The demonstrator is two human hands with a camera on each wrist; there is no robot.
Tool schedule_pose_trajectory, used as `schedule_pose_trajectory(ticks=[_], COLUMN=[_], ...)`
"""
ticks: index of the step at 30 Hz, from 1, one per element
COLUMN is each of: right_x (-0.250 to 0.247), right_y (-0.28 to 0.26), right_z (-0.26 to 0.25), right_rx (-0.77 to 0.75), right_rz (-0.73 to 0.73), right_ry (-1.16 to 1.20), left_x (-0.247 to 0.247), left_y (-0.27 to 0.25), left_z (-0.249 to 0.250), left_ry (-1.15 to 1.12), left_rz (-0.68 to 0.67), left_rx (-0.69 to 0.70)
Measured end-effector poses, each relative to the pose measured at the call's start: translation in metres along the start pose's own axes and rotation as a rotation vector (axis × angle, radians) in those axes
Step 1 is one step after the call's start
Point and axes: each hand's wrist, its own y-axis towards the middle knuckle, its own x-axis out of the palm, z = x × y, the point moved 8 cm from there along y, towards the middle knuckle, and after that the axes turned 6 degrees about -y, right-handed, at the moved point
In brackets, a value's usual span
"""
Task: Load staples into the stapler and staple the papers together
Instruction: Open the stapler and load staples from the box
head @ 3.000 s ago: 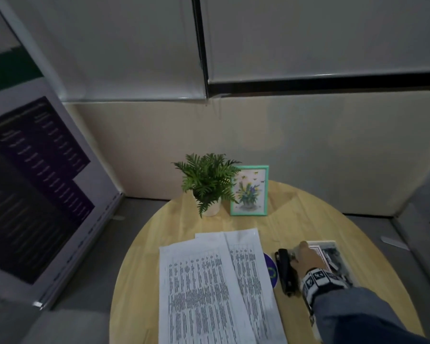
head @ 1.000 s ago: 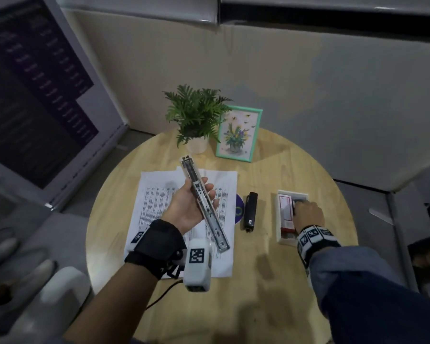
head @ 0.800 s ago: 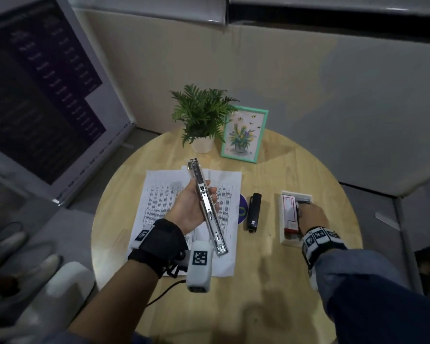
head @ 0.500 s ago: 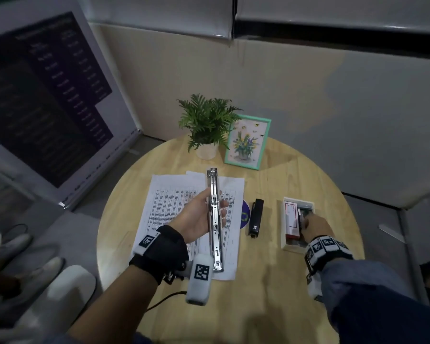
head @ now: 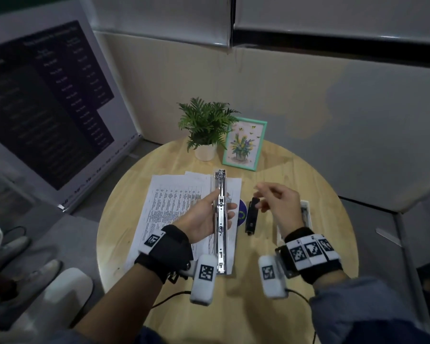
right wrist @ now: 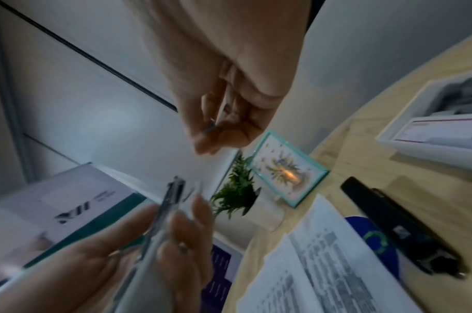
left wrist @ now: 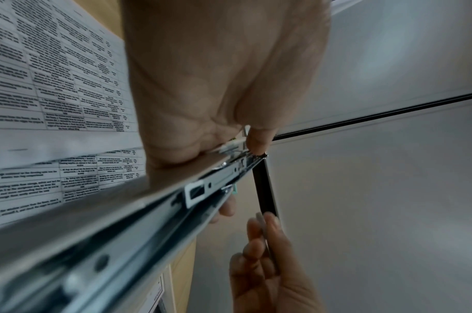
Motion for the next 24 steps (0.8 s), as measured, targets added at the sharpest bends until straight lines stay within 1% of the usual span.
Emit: schedule_pose_trajectory(ticks=[2,4,7,10,12,17,24], right_x=[0.017,0.027,0.035,0.044,0.050,0.058,0.052], right_y=[-0.010,-0.014,-0.015,-0.017,-0.018,-0.021,-0.024], right_z=[-0.011,-0.017,-0.036,-0.052,-0.057,-0.061,-0.064], right_rx=[-0.035,-0.085,-0.256,-0.403,-0.436,-0.509,-0.559], right_rz=[-0.090,-0.148,-0.187,-0.225,-0.241,-0.220,-0.164], right_ry=[0.016,-0.035,-0.209,-0.359,-0.386,-0.510,-0.549], left_x=[0.000,-0.003,-0.005,-0.002,0.000,0.003,0.006], left_y=[-0.001,-0.002,-0.004,-0.010,-0.011,-0.013,-0.016], left_z=[-0.002,-0.003,0.000,0.001,-0.001,-0.005,-0.006], left_ry=[0.030,0.065,0.086,0.143,0.162,0.160,0.215], left_rz=[-0.007,-0.005,-0.031,-0.060,-0.067,-0.057,-0.044], left_rx=[-0.013,-0.010,0.049,0.071,0.070,0.065,0.072])
